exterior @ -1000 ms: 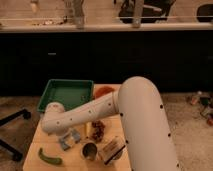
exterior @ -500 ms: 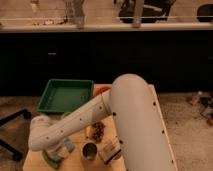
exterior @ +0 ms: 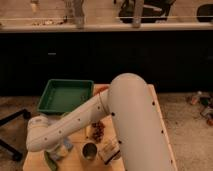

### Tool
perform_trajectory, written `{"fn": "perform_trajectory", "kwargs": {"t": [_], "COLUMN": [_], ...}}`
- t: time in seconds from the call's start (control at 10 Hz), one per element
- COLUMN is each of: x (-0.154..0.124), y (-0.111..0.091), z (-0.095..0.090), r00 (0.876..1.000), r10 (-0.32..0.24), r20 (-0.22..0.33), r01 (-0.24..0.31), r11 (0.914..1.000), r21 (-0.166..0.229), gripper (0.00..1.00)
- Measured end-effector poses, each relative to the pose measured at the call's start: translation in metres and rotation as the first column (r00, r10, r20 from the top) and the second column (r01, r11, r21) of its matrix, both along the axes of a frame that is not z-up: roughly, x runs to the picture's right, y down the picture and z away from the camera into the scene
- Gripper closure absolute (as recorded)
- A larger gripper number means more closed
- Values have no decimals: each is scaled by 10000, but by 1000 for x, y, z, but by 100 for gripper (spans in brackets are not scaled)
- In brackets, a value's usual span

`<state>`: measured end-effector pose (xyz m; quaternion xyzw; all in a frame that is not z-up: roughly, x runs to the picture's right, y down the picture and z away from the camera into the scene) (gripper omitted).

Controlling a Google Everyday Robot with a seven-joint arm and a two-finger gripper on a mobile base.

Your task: Wipe table surface with sponge

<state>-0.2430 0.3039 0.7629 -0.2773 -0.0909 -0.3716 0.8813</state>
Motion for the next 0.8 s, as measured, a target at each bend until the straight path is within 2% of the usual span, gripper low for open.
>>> {"fn": "perform_trajectory", "kwargs": {"t": [0.4, 0.8], "x": [-2, 2], "y": [-9, -11], "z": [17, 18], "r00": [9999, 10000], "r10": [-88, 24], "r20": [-112, -46], "r01": [86, -25], "r11": [9998, 10000], "r21": [-161, -93], "gripper": [100, 100]}}
